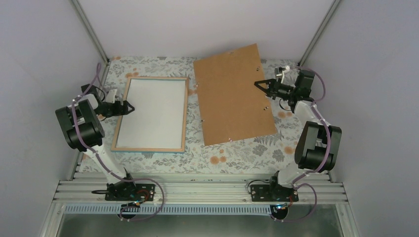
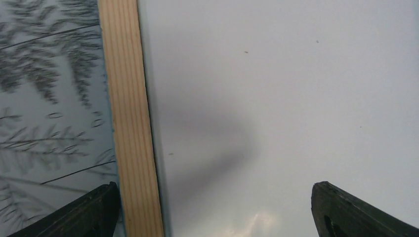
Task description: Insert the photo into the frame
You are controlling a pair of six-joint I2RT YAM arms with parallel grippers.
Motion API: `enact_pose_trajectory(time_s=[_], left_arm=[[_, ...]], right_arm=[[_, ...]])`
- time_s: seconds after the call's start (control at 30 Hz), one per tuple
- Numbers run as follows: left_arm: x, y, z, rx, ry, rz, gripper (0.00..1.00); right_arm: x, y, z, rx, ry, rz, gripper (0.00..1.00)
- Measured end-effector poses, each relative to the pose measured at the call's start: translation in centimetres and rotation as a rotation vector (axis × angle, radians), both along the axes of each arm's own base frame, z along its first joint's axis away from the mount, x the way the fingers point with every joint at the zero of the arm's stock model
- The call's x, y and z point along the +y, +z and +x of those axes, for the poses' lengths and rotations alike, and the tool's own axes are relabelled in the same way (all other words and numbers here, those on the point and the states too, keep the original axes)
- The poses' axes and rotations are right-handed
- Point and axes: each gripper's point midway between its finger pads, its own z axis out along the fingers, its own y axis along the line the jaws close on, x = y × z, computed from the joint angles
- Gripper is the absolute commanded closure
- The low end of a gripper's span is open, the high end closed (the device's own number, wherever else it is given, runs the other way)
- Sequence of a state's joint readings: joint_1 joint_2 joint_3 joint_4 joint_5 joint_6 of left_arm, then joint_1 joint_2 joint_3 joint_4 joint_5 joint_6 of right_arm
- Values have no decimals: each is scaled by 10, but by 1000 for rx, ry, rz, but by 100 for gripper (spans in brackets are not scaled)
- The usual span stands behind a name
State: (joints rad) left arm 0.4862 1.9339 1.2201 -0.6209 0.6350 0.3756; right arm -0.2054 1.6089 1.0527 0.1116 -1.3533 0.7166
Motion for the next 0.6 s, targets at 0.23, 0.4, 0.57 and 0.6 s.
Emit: enact_pose_trajectory(time_s=[0.23, 0.4, 0.57, 0.6], left_arm=[[-60, 0, 2, -20, -121, -5, 5], [-110, 1, 4, -32, -198, -51, 5], [-145, 3, 2, -39, -216, -128, 5], [-152, 4, 2, -40, -225, -136, 5]], right_arm=[[-3, 0, 1, 4, -9, 1, 96], [-9, -1, 2, 13, -28, 3, 96], [-14, -9, 2, 43, -50, 8, 96], [-14, -12, 1, 50, -54, 10, 96]])
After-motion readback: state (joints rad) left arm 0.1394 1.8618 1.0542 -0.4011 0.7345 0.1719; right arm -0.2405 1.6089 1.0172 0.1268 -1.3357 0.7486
